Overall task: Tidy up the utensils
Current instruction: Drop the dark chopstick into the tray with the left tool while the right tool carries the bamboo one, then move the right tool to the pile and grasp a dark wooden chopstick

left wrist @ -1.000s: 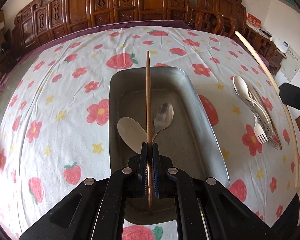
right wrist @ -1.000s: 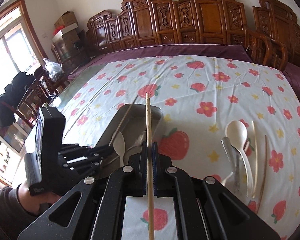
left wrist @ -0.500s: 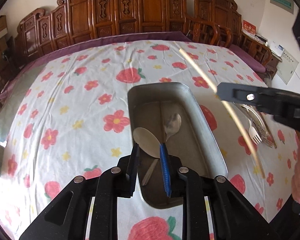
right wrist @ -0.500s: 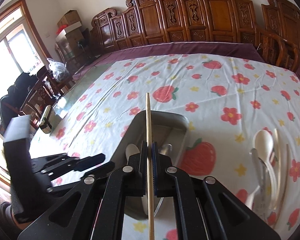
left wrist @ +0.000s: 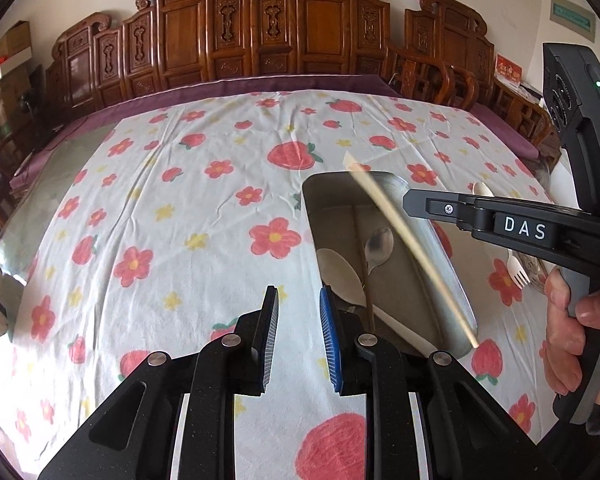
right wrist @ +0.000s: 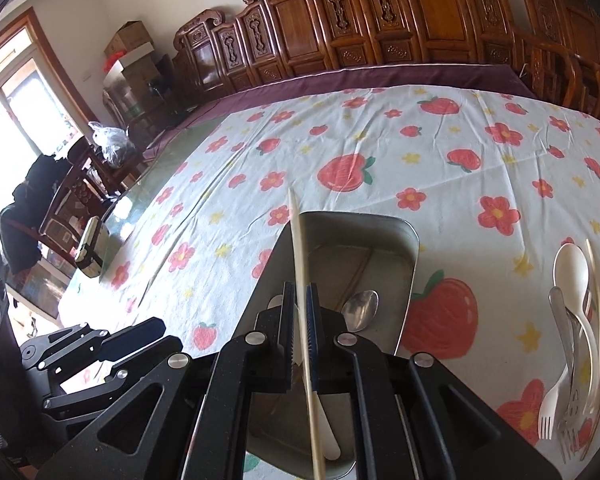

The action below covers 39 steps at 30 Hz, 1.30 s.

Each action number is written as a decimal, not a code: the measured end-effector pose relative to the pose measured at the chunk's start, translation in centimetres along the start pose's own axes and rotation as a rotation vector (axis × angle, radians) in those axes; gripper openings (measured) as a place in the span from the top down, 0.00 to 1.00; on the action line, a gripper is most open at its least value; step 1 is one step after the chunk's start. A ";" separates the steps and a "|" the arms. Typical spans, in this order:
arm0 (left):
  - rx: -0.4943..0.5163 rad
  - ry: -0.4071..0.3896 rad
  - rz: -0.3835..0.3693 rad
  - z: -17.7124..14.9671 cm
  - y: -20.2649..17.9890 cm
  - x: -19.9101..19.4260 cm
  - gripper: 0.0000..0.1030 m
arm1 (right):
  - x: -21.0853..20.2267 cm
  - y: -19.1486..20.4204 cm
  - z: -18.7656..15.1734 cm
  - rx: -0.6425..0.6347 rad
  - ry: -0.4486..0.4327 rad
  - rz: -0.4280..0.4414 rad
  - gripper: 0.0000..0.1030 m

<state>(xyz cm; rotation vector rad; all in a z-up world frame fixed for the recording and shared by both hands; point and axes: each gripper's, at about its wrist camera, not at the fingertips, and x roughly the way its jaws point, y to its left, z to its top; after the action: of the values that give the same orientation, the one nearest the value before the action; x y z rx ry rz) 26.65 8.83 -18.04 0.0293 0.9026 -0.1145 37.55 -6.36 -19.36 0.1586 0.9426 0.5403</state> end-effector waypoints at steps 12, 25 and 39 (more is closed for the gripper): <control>0.054 -0.043 -0.041 0.3 -3.6 -1.6 0.75 | -7.1 -5.6 -3.7 -0.075 -0.049 -0.086 0.92; 0.136 -0.049 -0.132 0.7 -11.8 -1.4 0.57 | -14.0 -20.1 -8.2 0.018 -0.057 -0.323 0.83; 0.195 0.010 -0.162 -0.3 -18.2 0.8 0.53 | -11.5 -24.9 -10.5 0.068 0.006 -0.350 0.83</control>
<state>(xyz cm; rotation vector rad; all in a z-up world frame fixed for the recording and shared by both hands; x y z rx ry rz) 24.84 -9.34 -18.46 0.1384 0.9002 -0.3537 32.96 -34.56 -26.05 0.0501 0.9695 0.1858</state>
